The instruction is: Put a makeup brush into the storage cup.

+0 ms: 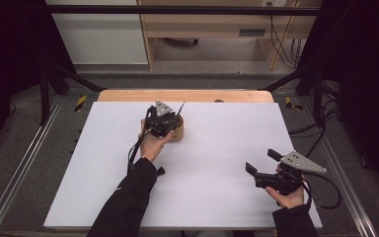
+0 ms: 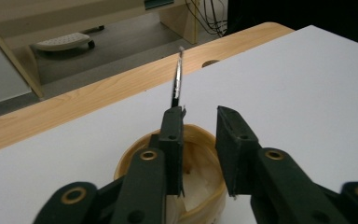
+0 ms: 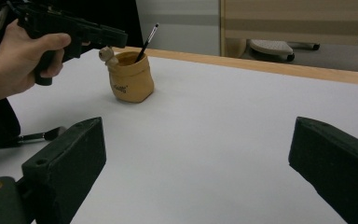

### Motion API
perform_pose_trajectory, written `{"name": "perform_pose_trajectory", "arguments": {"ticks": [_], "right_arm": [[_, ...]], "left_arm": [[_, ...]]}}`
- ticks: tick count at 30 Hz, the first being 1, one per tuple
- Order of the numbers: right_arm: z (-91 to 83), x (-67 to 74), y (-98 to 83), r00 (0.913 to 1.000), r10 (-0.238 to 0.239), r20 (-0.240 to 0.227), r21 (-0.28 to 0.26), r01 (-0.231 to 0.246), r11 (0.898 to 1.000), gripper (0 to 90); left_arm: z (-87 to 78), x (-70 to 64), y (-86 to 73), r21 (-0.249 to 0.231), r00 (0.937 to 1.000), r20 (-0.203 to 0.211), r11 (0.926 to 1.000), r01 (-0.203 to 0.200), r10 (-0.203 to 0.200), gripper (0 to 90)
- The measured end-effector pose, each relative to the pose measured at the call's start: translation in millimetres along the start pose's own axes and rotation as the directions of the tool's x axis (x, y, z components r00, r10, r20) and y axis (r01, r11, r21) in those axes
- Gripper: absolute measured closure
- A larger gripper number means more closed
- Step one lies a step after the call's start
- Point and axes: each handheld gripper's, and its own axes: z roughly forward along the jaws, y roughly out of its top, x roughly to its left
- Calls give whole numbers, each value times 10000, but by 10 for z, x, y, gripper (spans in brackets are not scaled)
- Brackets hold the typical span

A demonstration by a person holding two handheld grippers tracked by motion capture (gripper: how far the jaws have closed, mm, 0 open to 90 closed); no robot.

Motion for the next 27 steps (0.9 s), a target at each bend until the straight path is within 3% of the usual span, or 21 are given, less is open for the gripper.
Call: {"name": "perform_pose_trajectory", "arguments": {"ticks": [5,15,19,27], "right_arm": [[-3,11,6,10000,-22,-22,-8,22,10000,45],[-9,18,16,10000,-75,-9,-30,75,10000,45],[-6,13,13,10000,-47,1,-40,47,10000,44],[-11,15,18,10000,-13,15,-74,13,10000,44]], "left_arm": [[-213,22,26,-382,9996,194,9990,220,-212,589],[-629,66,22,-875,9979,625,9959,247,-193,470],[-751,68,-5,-978,9957,929,9951,155,-64,420],[-950,38,-110,-1188,9937,1112,9929,-25,158,343]]}}
